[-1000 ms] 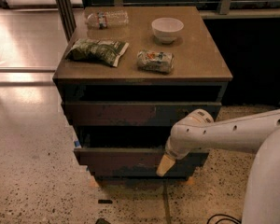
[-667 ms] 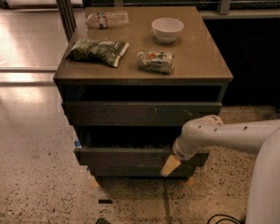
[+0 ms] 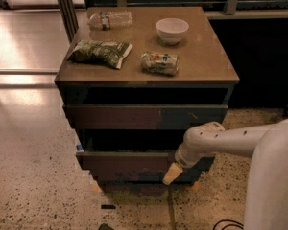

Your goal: Open middle drawer

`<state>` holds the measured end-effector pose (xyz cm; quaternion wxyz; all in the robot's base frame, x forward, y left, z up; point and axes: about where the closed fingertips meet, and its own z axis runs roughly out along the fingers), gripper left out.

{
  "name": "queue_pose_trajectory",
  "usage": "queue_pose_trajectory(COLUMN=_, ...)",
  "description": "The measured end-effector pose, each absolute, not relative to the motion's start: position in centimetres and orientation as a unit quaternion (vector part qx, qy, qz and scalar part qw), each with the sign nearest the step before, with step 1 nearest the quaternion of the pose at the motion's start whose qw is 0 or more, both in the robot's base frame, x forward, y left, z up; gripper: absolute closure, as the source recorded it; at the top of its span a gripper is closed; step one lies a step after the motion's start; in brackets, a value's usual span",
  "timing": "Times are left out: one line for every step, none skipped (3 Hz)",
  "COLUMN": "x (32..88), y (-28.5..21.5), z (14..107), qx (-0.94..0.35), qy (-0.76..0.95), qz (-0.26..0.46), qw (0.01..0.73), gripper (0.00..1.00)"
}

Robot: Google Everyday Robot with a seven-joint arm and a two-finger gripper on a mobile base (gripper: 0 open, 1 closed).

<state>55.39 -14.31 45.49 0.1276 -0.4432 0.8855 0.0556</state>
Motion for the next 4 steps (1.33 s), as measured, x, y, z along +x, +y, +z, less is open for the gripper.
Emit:
queue_pose_trajectory(x=54.1, y=-13.4, z=42.0, qx=-0.430, qy=0.893, qz=0.075, qw=0.107, gripper=0.00)
queue_pose_trajectory(x=54.1, y=-13.4, z=42.0, qx=-0.430, qy=0.893, qz=0.075, qw=0.107, gripper=0.00)
queue_pose_trajectory(x=52.5, y=-14.4, z=42.3, qx=-0.422, qy=0.898, qz=0.082, qw=0.090, gripper=0.00)
queue_pose_trajectory(x=50.4, y=-15.2, z=42.7, qx=-0.413, qy=0.904, qz=0.087, qw=0.070, gripper=0.00)
